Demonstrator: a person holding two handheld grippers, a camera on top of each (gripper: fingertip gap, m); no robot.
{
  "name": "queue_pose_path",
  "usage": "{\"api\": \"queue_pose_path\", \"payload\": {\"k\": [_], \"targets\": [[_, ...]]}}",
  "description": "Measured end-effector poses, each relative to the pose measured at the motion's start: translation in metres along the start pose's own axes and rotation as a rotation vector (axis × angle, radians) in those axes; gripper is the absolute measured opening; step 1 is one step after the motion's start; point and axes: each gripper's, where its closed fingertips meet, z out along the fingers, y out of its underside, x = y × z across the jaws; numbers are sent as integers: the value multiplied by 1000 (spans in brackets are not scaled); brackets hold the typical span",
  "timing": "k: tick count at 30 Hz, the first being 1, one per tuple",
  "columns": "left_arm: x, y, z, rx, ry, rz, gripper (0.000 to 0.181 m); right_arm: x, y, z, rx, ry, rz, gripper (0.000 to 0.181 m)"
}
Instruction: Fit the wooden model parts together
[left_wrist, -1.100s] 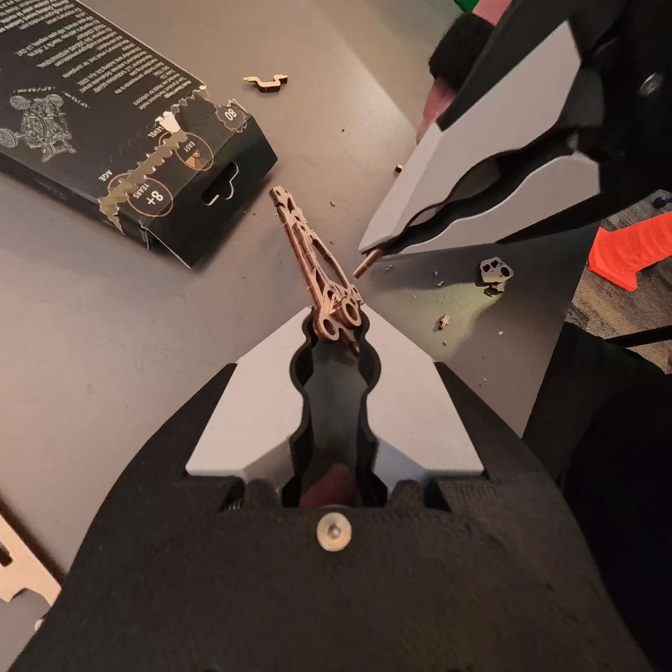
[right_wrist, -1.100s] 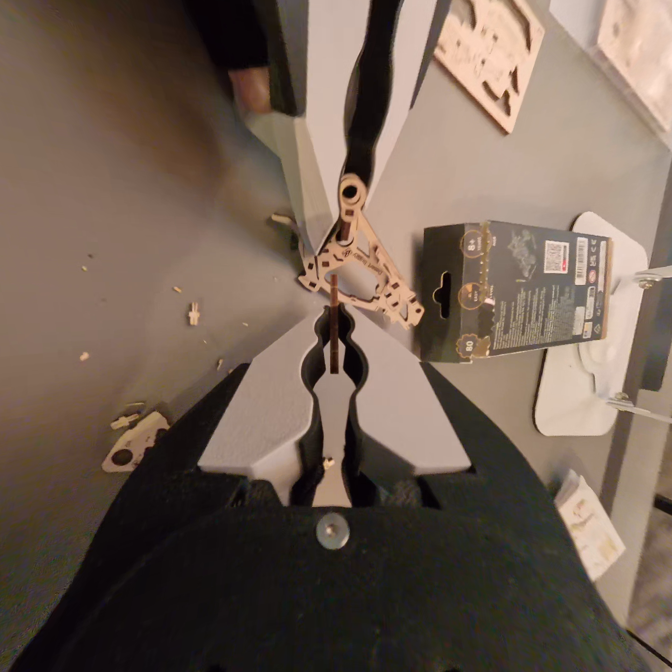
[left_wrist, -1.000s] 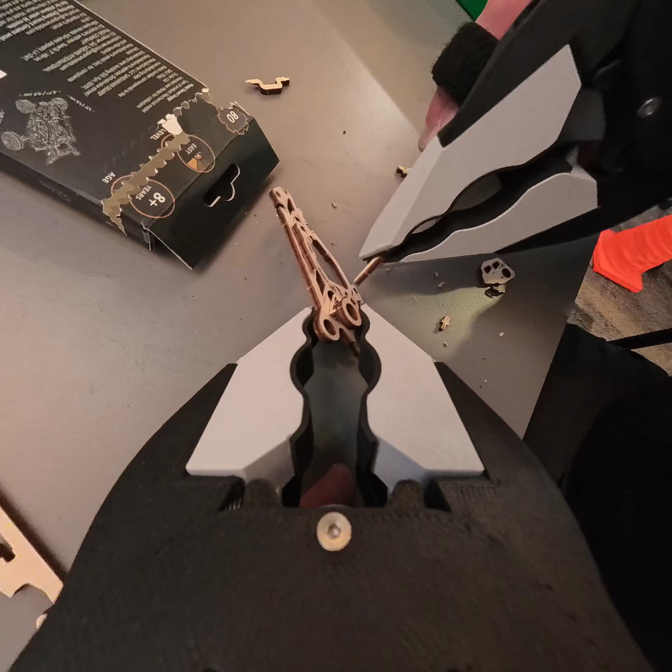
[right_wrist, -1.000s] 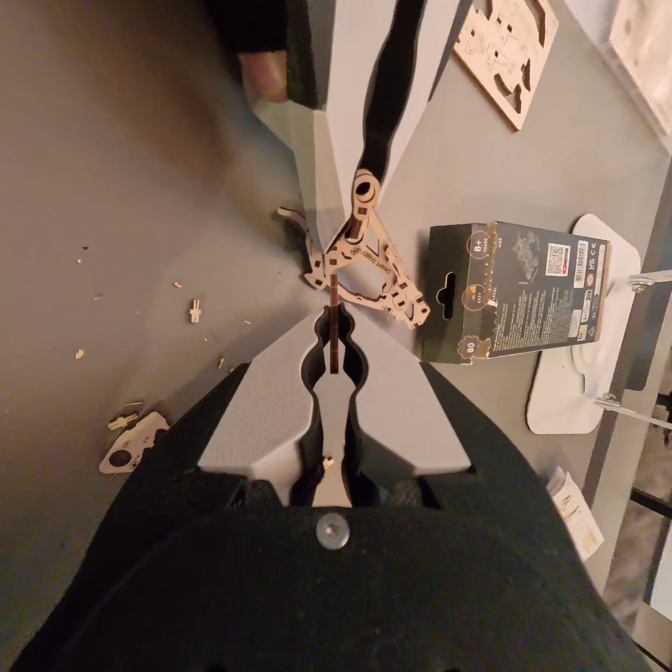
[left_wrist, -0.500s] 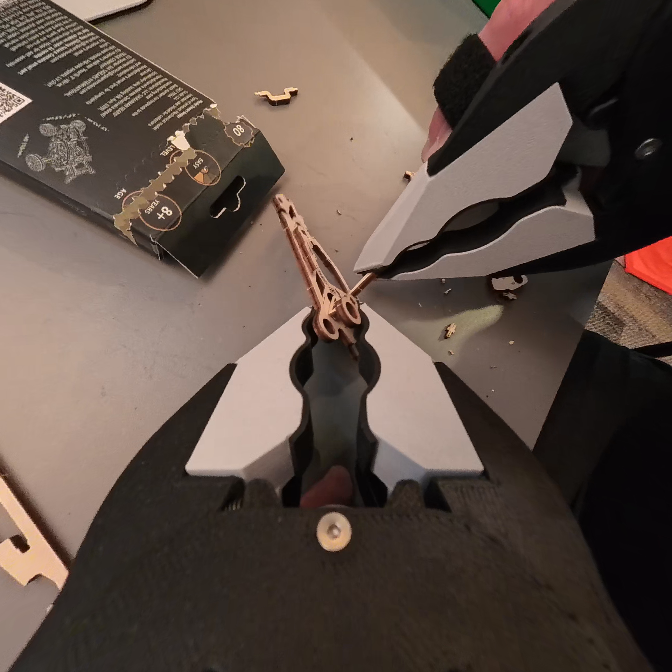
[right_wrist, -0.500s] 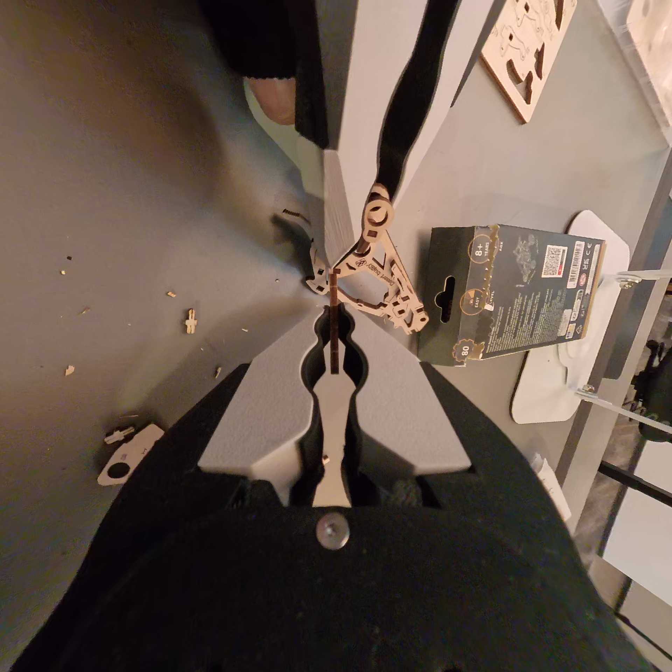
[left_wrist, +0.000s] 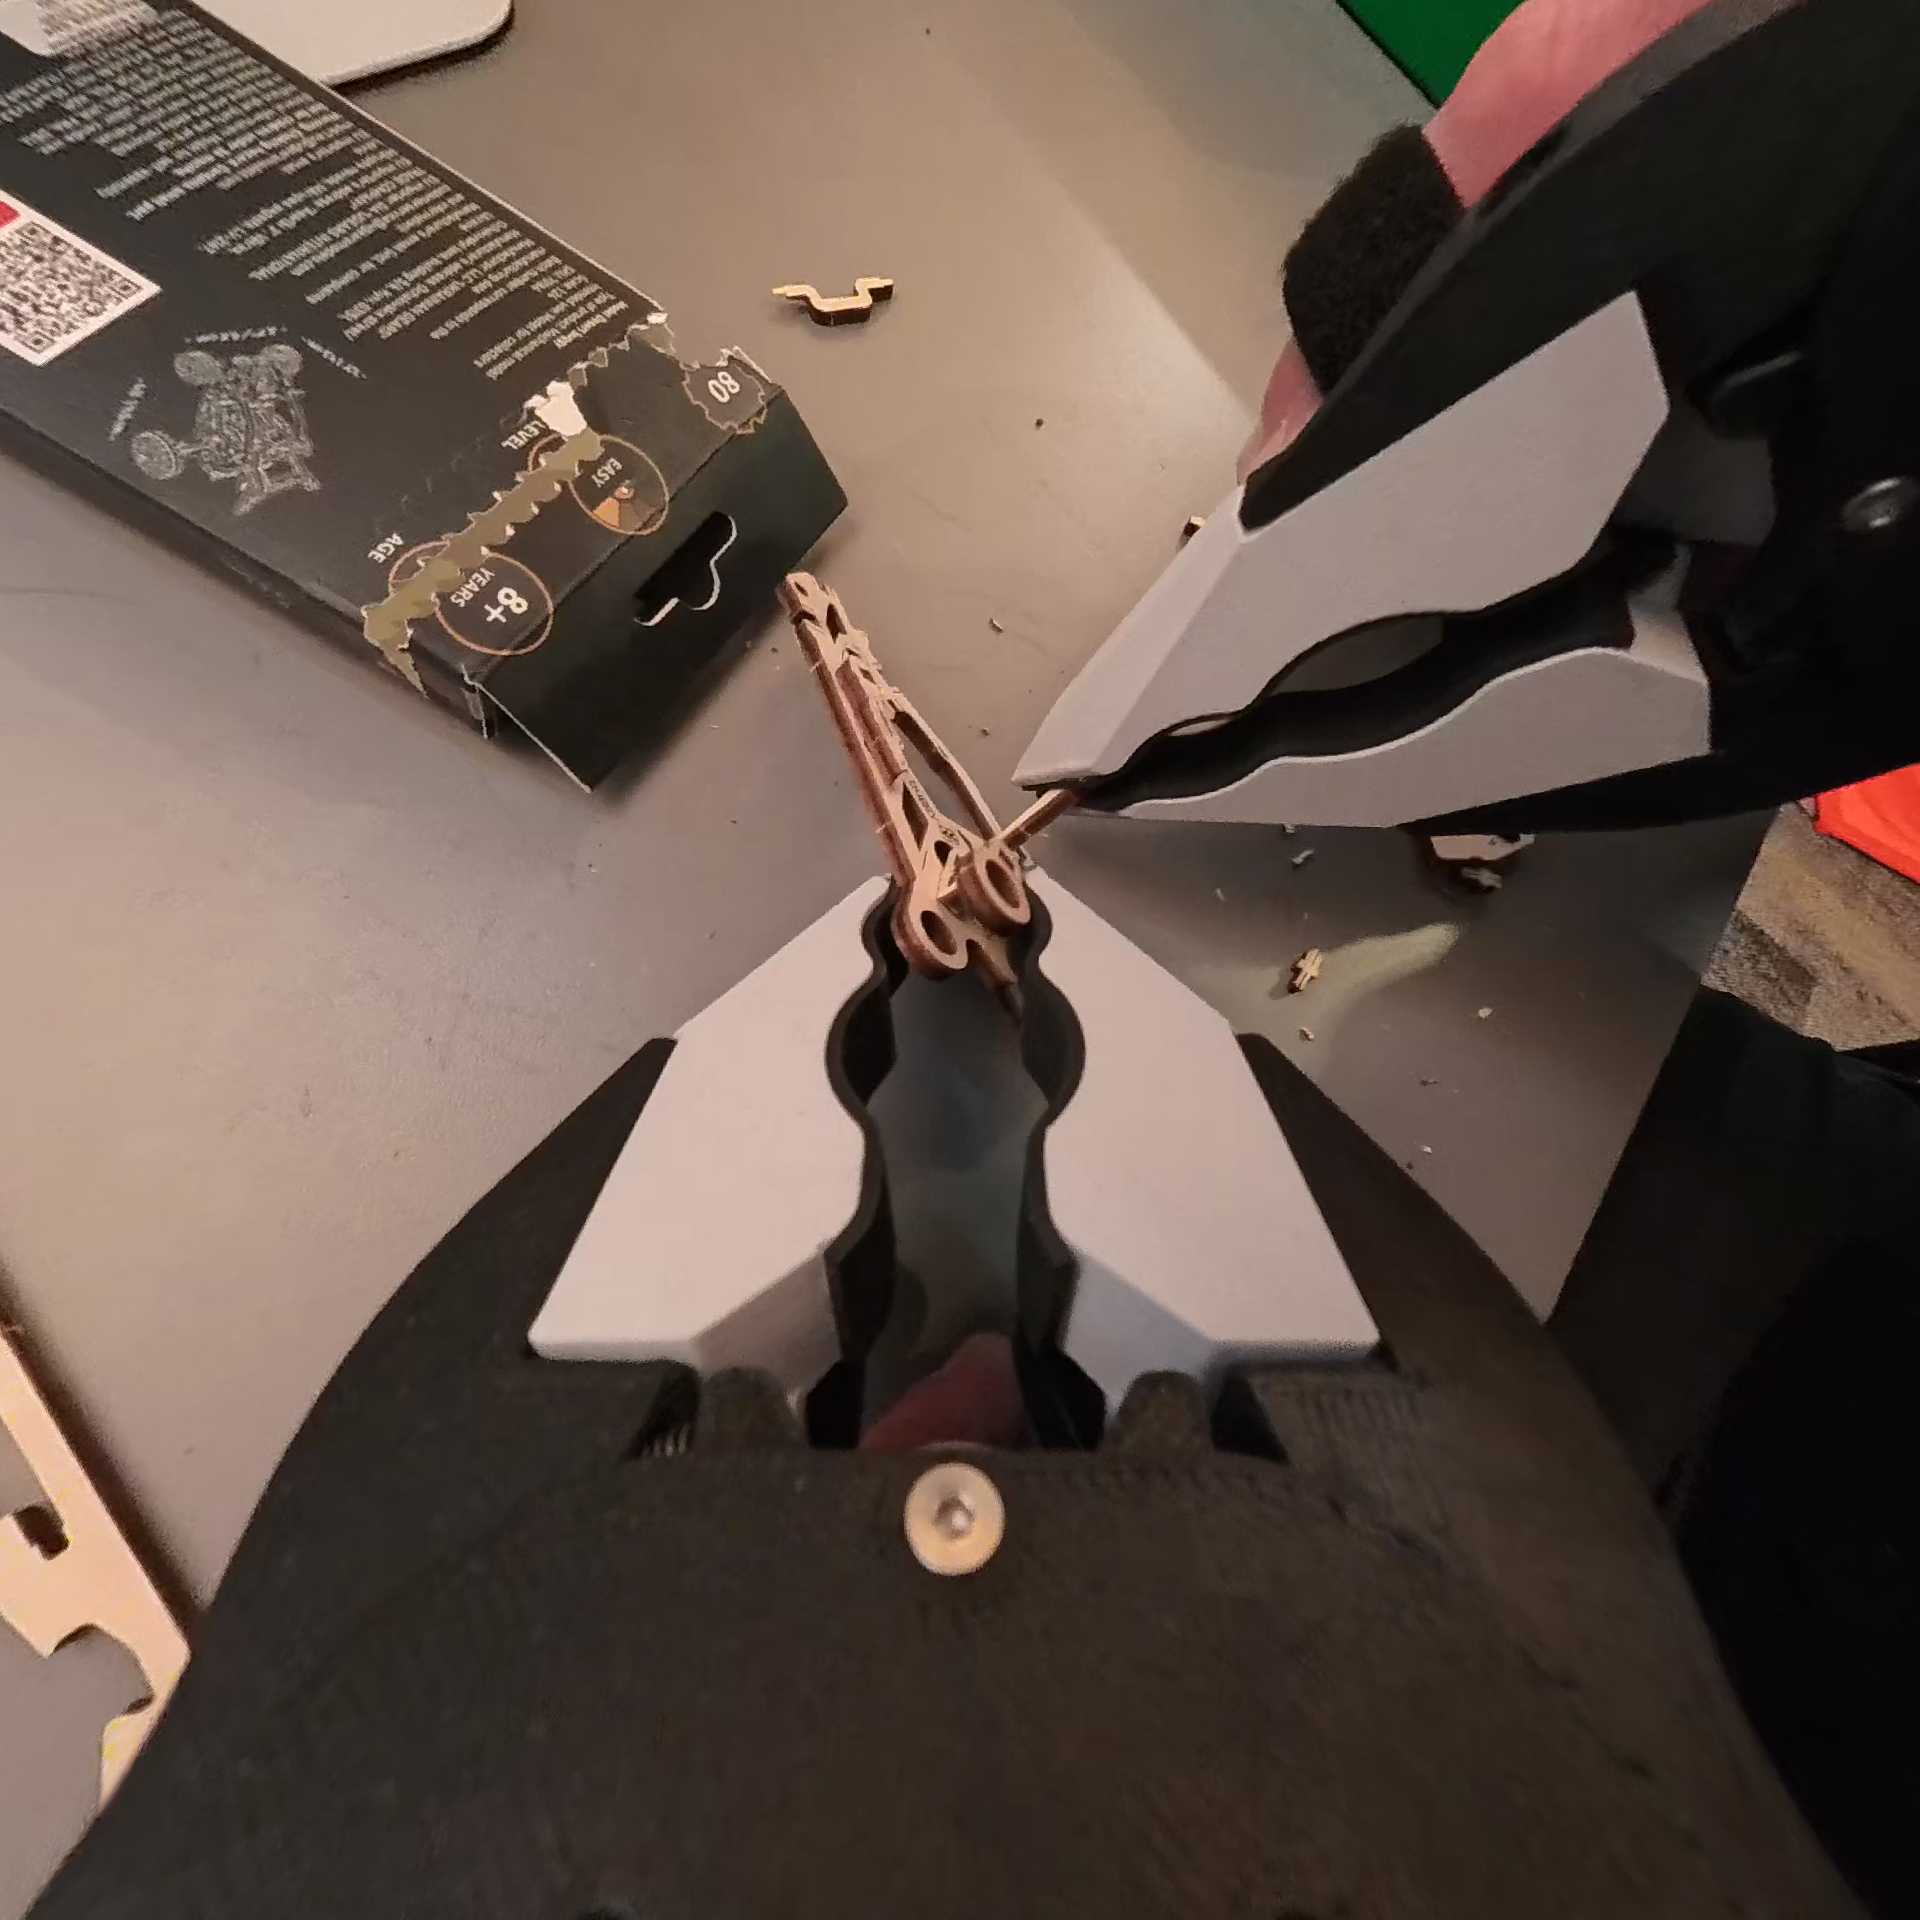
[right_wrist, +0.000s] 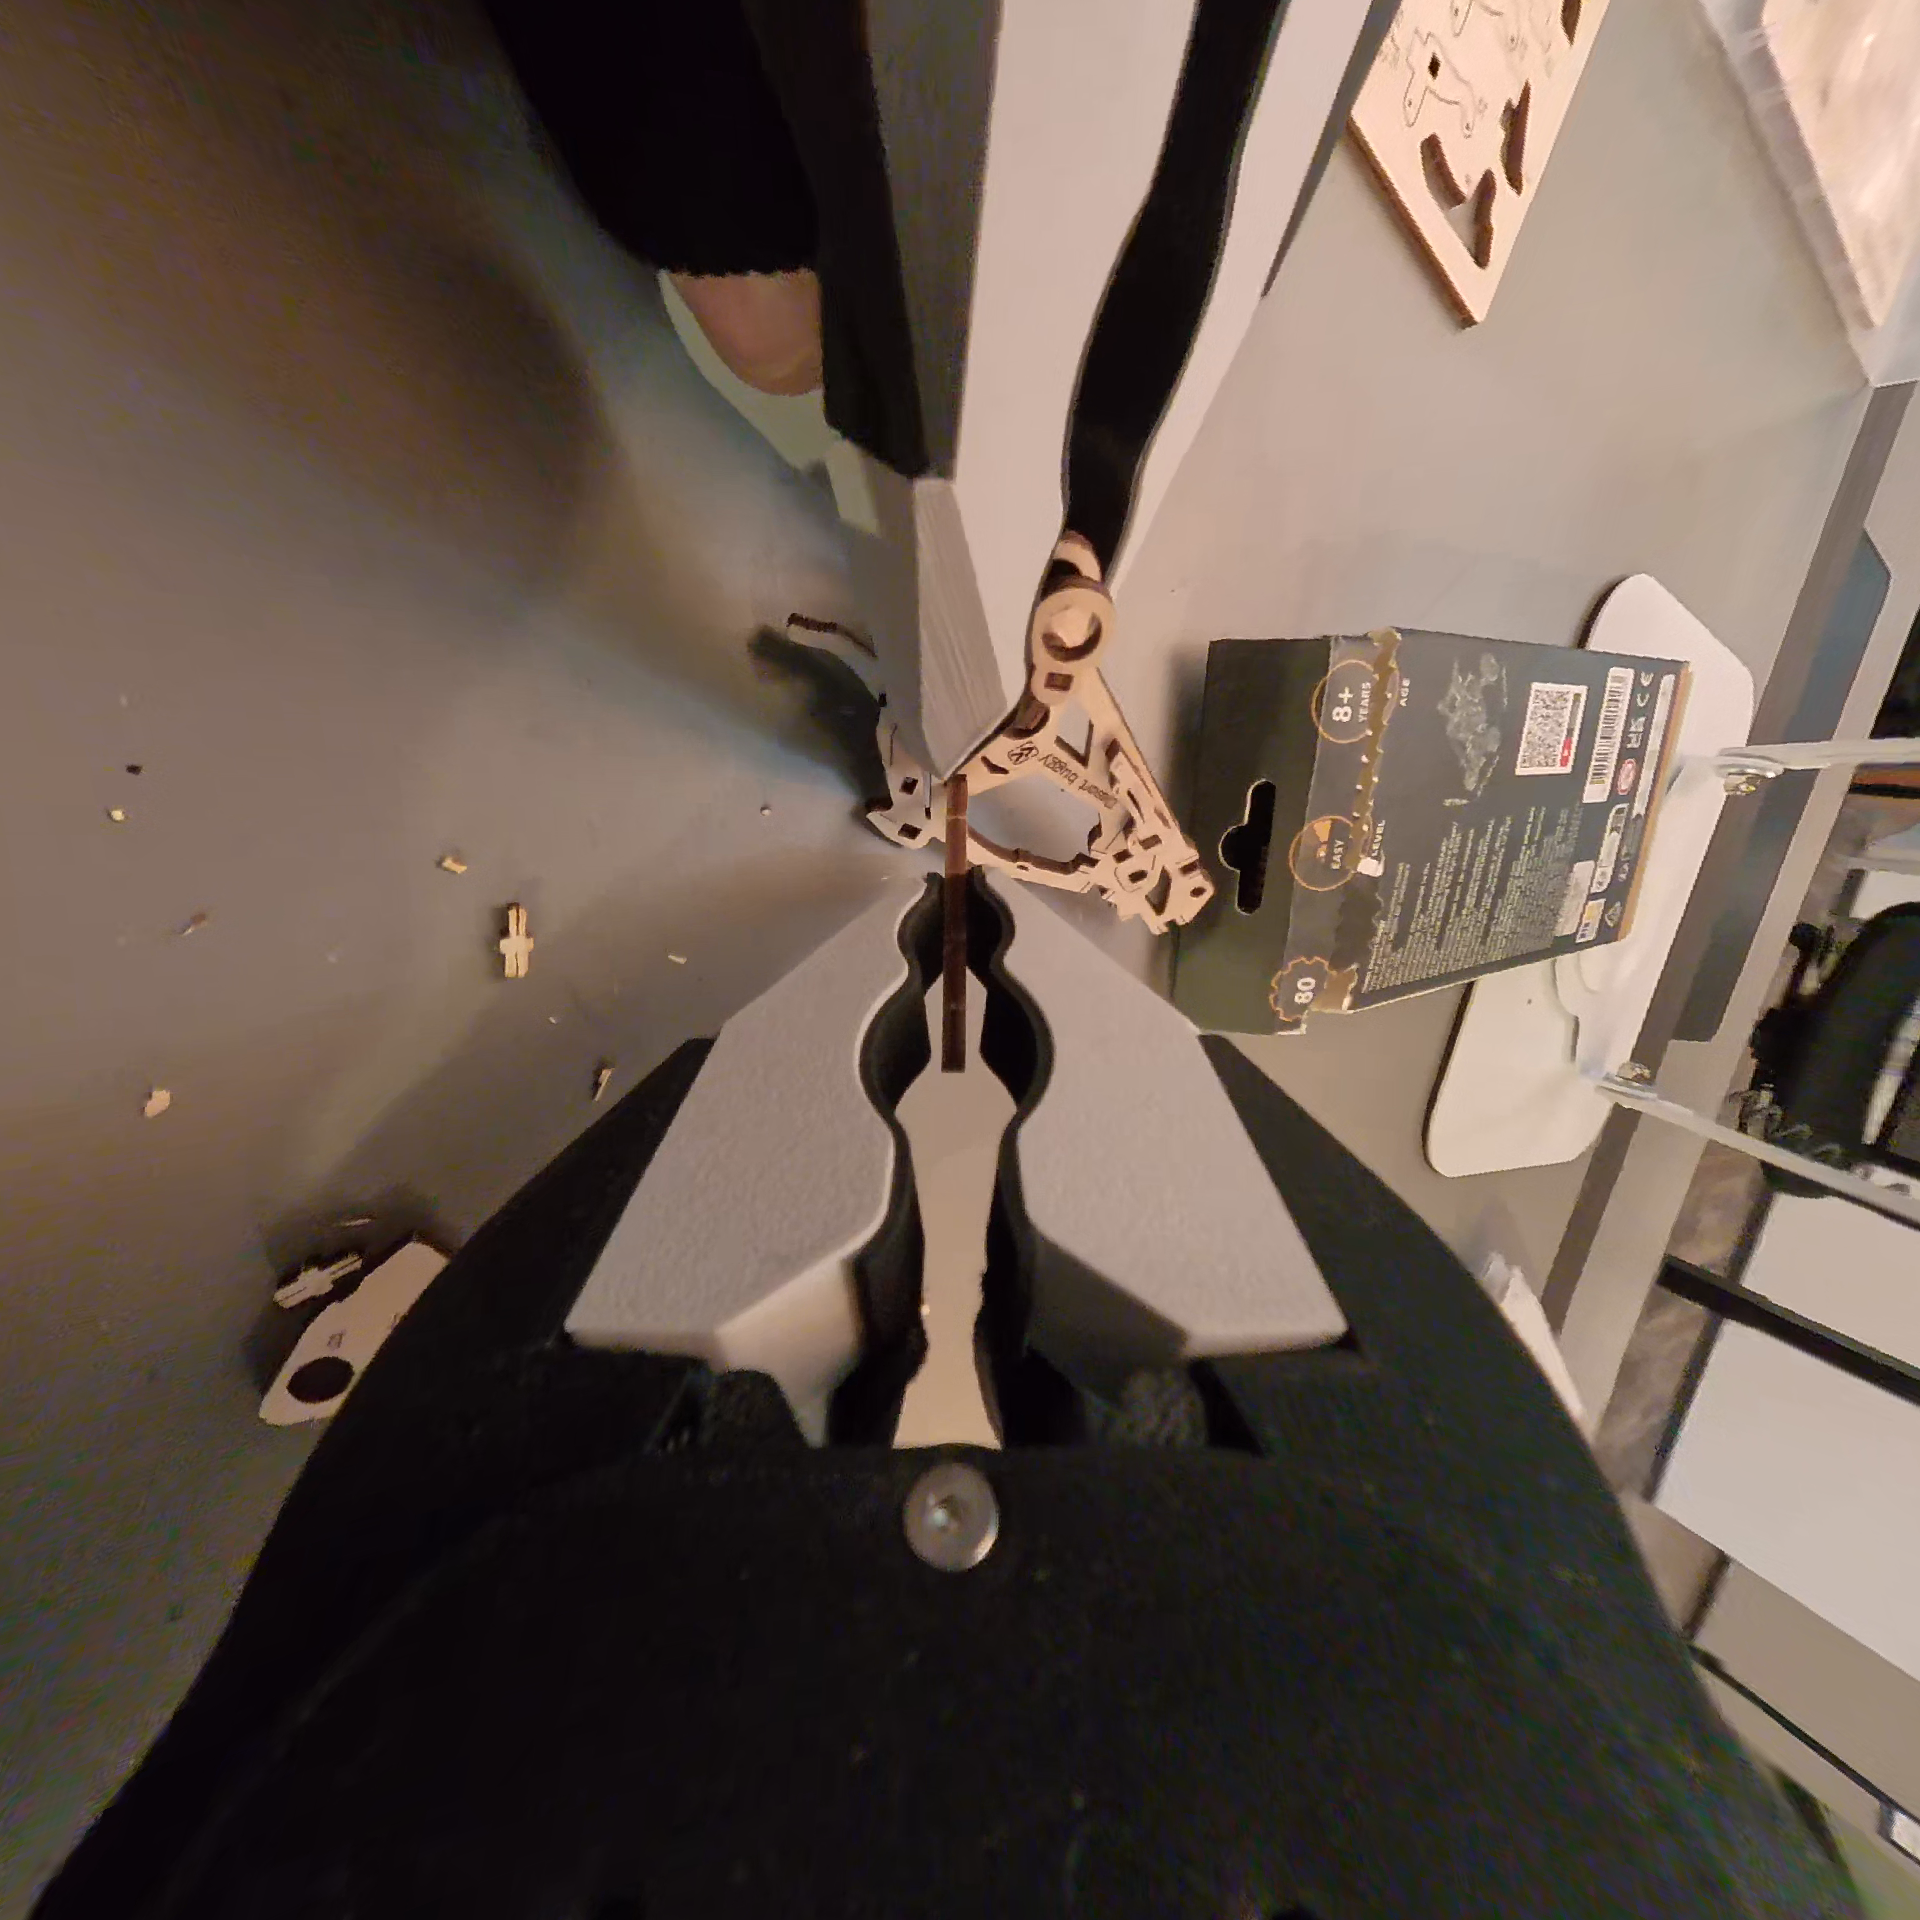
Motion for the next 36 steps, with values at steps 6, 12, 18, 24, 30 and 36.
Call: {"api": "queue_pose_path", "payload": {"k": [6,12,18,24,30,36], "targets": [[-2,-2,-1,12,-22,6,15,1,-3,0,-16,1,-53,0],[-4,-1,-1,9,-20,-10,15,3,-4,1,-52,15,-156,0],[-4,-2,-1,15,-16,-13,15,3,-1,2,-40,-14,-129,0],[-2,-2,-1,13,-10,-4,15,1,1,1,-18,-23,-61,0],[-2,-2,-1,17,-22,4,15,1,1,2,-33,-30,-55,0],[-2,-2,-1,19,-31,17,15,1,-1,1,-31,-52,-21,0]]}}
